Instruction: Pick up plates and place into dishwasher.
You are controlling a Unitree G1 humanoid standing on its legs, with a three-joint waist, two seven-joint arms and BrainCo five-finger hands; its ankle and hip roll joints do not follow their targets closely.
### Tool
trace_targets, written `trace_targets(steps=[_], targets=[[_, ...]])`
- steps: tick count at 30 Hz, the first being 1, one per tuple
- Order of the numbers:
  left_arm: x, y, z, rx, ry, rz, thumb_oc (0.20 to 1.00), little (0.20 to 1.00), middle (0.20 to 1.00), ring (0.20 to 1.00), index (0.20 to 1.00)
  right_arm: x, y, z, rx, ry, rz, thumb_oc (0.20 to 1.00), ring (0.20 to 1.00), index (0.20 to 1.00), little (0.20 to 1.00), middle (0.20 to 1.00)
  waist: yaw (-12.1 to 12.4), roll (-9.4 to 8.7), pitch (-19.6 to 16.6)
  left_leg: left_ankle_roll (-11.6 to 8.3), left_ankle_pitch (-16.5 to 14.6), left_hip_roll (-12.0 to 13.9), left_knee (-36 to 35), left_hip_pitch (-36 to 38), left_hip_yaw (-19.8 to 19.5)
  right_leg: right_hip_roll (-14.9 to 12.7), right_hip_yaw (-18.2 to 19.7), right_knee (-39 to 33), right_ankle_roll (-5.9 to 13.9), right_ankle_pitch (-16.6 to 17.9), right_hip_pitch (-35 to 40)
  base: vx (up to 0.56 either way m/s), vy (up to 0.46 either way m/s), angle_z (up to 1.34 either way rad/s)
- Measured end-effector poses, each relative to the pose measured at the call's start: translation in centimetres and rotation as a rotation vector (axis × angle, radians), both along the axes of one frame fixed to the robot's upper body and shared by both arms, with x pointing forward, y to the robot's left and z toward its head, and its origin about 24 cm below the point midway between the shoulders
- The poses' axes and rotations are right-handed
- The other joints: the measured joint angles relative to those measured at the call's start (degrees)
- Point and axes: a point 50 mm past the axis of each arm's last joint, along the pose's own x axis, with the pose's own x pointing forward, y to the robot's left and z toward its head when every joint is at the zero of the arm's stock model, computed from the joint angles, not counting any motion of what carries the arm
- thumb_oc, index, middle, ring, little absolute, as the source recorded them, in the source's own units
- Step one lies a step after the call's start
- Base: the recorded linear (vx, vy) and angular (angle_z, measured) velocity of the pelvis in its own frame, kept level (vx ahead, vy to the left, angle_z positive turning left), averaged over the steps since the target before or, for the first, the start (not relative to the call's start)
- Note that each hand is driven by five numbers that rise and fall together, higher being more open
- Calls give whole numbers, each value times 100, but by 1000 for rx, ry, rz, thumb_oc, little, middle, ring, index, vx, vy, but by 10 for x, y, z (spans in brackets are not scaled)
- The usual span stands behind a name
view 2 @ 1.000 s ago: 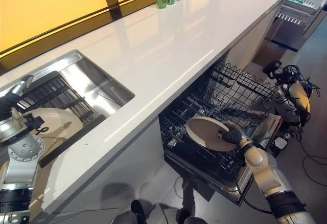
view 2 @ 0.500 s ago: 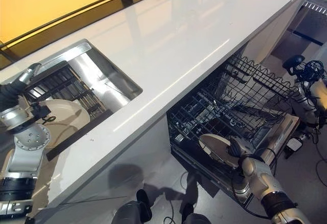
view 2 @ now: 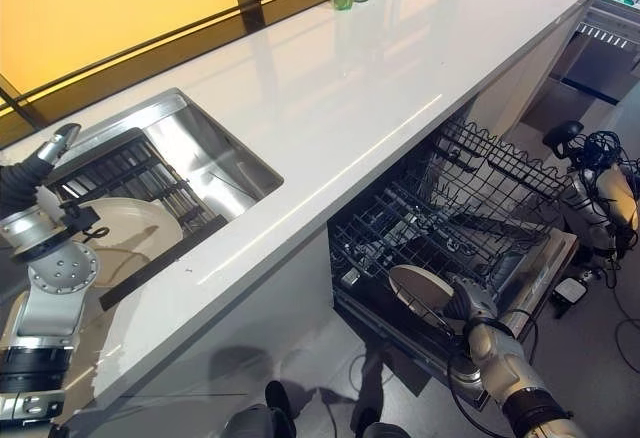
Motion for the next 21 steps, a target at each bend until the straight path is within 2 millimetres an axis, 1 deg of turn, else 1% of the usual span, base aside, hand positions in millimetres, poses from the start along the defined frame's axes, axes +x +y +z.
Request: trace_targets(steps=[2,4,9,13,17,21], targets=[[-2,2,-4,-1,14,7,1000,1000,1000,1000,1000,-4,-4,0,22,-19,-43,1000,1000,1000,1000,1000,1,46,-43,-7,-5,0,-26,66,27,2,24,-7,0,0,40,-8,-15,-5],[-4,4,-9,-1,37,16,1000,1000,1000,1000,1000,-5,-3,5,53,-57,-58,1000,1000,1000,1000,1000,-3,73,-63,-8,-5,2,-36,120,45,3,41,-17,0,0,83,-13,-7,-6],[-12,13,-18,-11,81,51,1000,1000,1000,1000,1000,-9,4,20,102,-162,-60,1000,1000,1000,1000,1000,-22,7,-182,-17,-13,20,-87,250,168,5,151,1,-1,0,123,-37,4,-10],[-20,23,-23,-20,96,96,1000,1000,1000,1000,1000,-14,5,31,144,-244,-100,1000,1000,1000,1000,1000,-33,-126,-318,-16,-12,16,-138,267,180,5,169,6,-3,2,116,-52,12,-2],[-28,31,-29,-23,128,130,1000,1000,1000,1000,1000,-11,0,52,161,-357,-133,1000,1000,1000,1000,1000,-31,-203,-373,-10,-8,0,-144,275,188,-3,181,10,6,9,110,-41,27,-1],[-31,35,-38,-17,210,145,1000,1000,1000,1000,1000,-8,-5,71,159,-448,-143,1000,1000,1000,1000,1000,-13,-177,-389,-8,-5,-9,-134,290,187,-6,206,11,7,10,112,-28,31,-2]])
